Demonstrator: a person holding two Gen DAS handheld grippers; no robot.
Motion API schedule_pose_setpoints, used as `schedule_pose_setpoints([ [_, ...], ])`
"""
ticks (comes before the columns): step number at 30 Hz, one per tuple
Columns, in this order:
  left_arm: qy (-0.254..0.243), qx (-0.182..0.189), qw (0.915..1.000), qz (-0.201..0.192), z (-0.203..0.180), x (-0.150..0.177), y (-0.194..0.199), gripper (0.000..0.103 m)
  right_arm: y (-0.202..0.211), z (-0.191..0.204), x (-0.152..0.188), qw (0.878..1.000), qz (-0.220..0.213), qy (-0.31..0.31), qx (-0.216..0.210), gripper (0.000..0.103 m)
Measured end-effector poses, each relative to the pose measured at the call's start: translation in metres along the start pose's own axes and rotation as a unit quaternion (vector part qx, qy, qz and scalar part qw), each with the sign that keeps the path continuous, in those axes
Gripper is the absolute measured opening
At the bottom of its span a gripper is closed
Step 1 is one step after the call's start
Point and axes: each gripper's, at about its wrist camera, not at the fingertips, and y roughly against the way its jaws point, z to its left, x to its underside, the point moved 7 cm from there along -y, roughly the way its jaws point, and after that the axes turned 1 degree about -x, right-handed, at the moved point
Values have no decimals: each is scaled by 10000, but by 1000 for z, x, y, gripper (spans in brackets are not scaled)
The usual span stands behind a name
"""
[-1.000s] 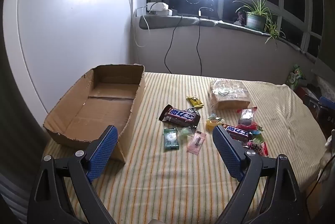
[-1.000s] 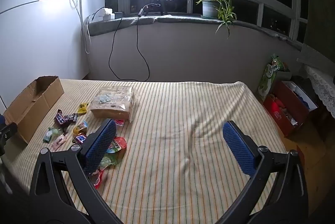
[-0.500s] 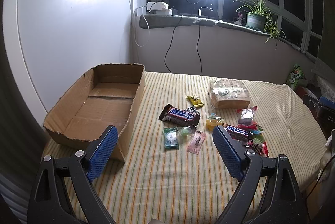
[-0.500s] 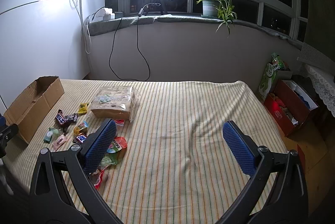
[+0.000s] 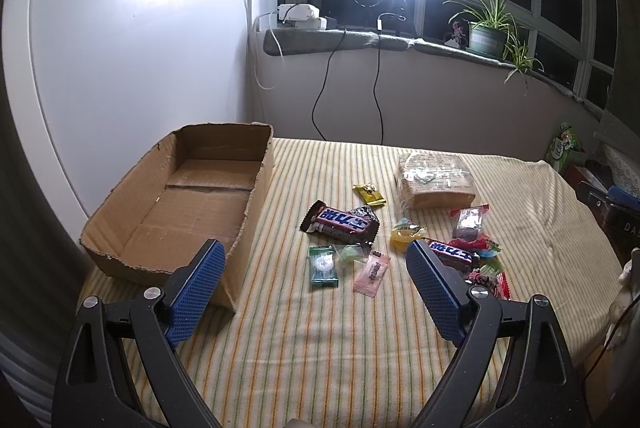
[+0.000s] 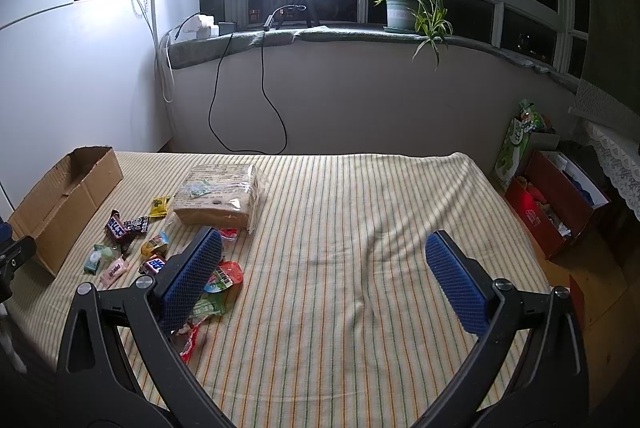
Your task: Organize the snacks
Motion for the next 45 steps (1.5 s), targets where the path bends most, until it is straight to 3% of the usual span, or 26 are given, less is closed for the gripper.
schedule_pose_setpoints([
  [17,-96,202,9997,104,-18,-9,-9,92,-11,-2,-1,10000,4,-12,-39,103],
  [28,6,849,9957,373,-47,-19,-36,88,-35,-3,-9,9990,240,292,-218,103],
  [29,63,958,9944,433,-49,-20,-40,86,-39,-4,-5,9978,524,258,-327,103],
  [35,453,1548,9837,799,-65,-23,-68,78,-61,9,-16,9872,445,-310,-1497,103],
  [40,615,1965,9730,1043,-81,-30,-91,72,-91,24,-17,9768,840,-332,-1941,103],
  [45,765,2146,9652,1281,-88,-35,-118,65,-123,37,-13,9597,1372,-597,-2378,103],
])
